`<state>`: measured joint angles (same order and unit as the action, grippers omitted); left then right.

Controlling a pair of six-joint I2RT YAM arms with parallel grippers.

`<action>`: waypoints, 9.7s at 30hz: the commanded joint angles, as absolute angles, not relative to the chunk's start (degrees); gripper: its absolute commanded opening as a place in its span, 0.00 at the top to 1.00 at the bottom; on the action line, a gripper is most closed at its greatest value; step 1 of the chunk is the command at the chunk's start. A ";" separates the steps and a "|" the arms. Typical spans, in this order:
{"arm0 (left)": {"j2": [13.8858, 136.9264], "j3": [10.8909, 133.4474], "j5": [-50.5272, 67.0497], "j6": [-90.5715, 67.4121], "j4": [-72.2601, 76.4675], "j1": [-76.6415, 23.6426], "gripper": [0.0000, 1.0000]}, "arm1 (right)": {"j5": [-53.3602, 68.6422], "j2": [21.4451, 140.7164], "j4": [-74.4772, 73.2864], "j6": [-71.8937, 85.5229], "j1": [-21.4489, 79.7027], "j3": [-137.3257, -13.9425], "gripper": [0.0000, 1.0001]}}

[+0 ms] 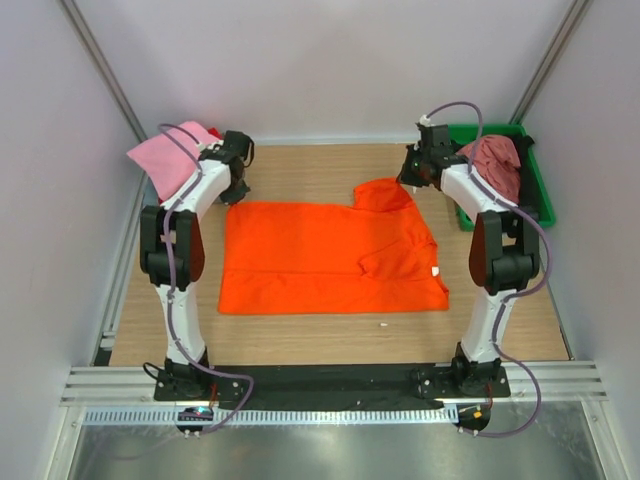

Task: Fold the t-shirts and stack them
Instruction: Fold the tshirt

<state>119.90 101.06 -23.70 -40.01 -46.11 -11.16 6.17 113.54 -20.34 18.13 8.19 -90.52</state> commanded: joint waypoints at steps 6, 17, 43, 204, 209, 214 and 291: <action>108.55 92.29 -22.50 -39.46 -46.58 -11.95 1.00 | 6.15 99.50 -24.69 16.52 9.40 -83.59 0.99; 99.50 80.87 -21.36 -38.67 -43.77 -12.74 1.00 | 3.87 86.06 -29.35 16.17 10.81 -75.59 0.99; 94.83 72.25 -25.66 -33.57 -40.69 -14.76 1.00 | -1.74 68.03 -33.93 19.24 10.81 -58.98 0.99; 52.82 17.22 -14.24 -77.70 -20.39 -65.39 1.00 | -23.91 62.50 -25.74 80.42 77.52 -25.13 0.98; 52.03 18.62 -13.27 -79.10 -22.05 -66.00 1.00 | -25.05 59.95 -30.75 81.30 78.05 -26.45 0.99; 52.12 24.33 -14.58 -78.84 -30.92 -66.09 1.00 | -26.97 59.41 -35.32 79.46 78.31 -31.45 0.99; 126.66 125.47 -5.35 -32.96 -63.71 -20.30 0.41 | -7.20 121.11 -40.93 19.87 23.03 -112.81 0.24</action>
<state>129.29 116.42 -3.68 -34.79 -57.10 -21.74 -6.72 122.50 -36.38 23.66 24.32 -102.76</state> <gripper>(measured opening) 0.543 0.740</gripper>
